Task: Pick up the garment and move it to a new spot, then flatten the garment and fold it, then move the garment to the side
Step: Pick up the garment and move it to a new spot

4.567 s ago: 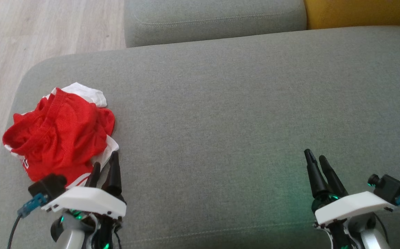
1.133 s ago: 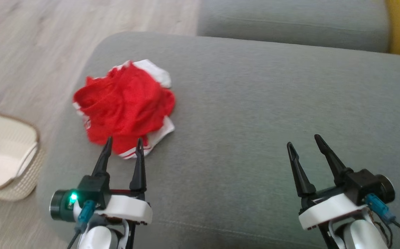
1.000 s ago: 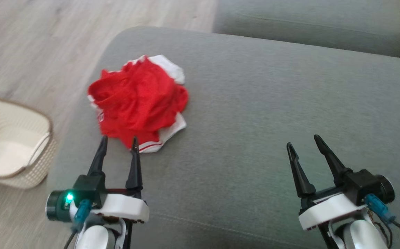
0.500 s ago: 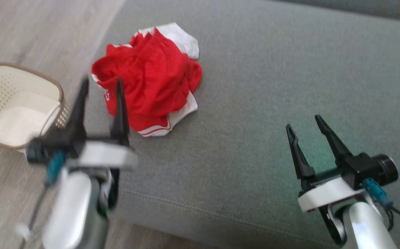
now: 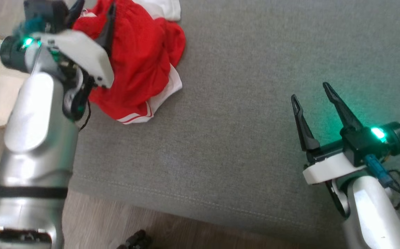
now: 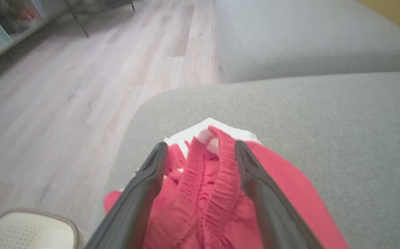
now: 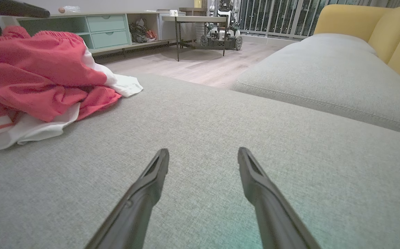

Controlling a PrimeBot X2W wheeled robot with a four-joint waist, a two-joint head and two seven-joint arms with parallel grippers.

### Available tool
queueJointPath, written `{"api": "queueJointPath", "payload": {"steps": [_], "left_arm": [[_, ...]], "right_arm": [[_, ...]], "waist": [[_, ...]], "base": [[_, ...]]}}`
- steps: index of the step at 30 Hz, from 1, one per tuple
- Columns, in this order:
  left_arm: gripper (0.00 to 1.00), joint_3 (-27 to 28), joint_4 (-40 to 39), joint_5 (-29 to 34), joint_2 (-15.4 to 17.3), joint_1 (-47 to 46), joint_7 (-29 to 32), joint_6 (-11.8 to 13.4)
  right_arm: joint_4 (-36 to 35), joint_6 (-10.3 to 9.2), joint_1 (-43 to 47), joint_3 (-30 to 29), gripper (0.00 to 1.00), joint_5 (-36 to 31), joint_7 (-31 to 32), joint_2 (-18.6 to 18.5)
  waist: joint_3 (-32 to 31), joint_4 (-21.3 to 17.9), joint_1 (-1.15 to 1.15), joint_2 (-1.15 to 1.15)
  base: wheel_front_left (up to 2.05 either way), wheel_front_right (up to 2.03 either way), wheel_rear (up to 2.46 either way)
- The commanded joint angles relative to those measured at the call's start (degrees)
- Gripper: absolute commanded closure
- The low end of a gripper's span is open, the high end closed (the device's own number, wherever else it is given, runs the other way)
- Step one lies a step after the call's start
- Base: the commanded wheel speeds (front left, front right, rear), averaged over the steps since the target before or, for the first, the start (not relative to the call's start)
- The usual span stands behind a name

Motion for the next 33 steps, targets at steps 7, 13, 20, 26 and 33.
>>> {"api": "queueJointPath", "payload": {"steps": [7, 13, 20, 26, 33], "left_arm": [[0.00, -2.83, 8.51, -4.70, 4.57, -6.14, 8.57, -1.38], [0.00, -6.75, 13.78, -6.36, 4.95, -7.08, 8.36, -1.46], [1.00, -8.16, 14.60, -7.69, 5.75, -8.24, -3.40, -1.47], [1.00, -7.38, 11.42, -7.20, 6.86, -8.59, -13.83, -0.72], [1.00, -7.79, 2.71, -6.82, 7.85, -7.99, -15.62, -0.48]], "right_arm": [[-2.29, -0.01, -2.91, 1.92, 0.00, -1.43, -0.54, -0.16], [-2.18, -0.01, -3.68, 2.11, 0.00, -1.35, -0.54, -0.65], [-1.80, -0.01, -4.02, 2.36, 0.00, -0.90, -0.54, -0.52], [-1.40, -0.01, -3.44, 2.35, 0.00, 0.51, -0.54, -0.10], [-1.42, -0.01, -1.53, 2.10, 0.00, 3.40, -0.54, 0.07]], "waist": [[4.23, -0.54, 0.00, 0.00], [5.11, -0.67, 0.00, 0.00], [3.92, -1.18, 0.00, 0.00], [-0.28, -2.57, 0.00, 0.00], [-5.60, -5.02, 0.00, 0.00]], "base": [[0.00, 0.00, 0.00], [0.00, 0.00, 0.00], [0.00, 0.00, 0.00], [0.00, 0.00, 0.00], [0.00, 0.00, 0.00]]}}
